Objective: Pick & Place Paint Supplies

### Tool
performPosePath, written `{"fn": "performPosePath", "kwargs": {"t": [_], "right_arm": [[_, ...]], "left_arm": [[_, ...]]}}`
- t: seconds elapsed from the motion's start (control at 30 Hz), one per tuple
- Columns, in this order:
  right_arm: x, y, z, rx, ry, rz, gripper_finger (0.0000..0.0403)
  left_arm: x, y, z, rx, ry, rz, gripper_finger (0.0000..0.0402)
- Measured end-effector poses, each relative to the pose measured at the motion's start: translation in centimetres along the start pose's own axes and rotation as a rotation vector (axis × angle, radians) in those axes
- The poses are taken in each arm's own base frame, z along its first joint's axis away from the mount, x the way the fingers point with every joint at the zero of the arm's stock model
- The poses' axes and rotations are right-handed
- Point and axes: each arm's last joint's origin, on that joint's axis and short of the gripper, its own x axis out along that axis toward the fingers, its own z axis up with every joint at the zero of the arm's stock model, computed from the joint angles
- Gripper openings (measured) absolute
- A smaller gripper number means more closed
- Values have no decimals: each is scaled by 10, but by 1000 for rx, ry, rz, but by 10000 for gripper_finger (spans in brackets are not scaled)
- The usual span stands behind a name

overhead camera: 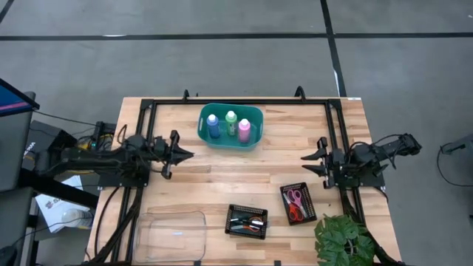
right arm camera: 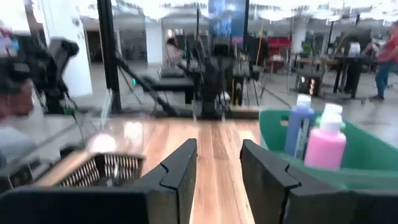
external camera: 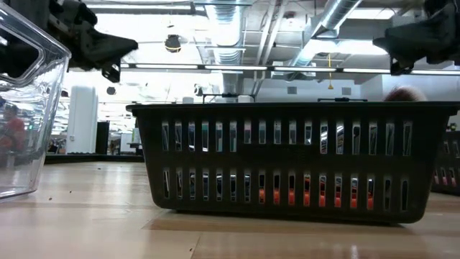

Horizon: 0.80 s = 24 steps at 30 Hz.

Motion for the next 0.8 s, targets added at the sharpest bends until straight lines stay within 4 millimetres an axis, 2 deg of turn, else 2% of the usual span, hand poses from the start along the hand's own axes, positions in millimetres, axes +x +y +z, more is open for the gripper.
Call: {"fn": "performPosePath", "kwargs": {"t": [0.17, 0.33, 0.57, 0.73, 0.8], "right_arm": [[0, -5, -8, 34, 73, -130, 113], [-1, -6, -12, 30, 115, -150, 114], [0, -6, -11, -53, 116, -150, 114], [1, -8, -7, -85, 73, -176, 114], [3, -9, -12, -105, 33, -210, 114]], "left_arm": [[-18, -5, 8, 16, -43, 8, 6], [-33, -7, 10, 41, -77, 79, 6], [-33, -6, 3, 23, -5, 106, 6], [-34, -6, 6, 38, -35, 125, 6], [-34, -5, 6, 41, -35, 148, 6]]}}
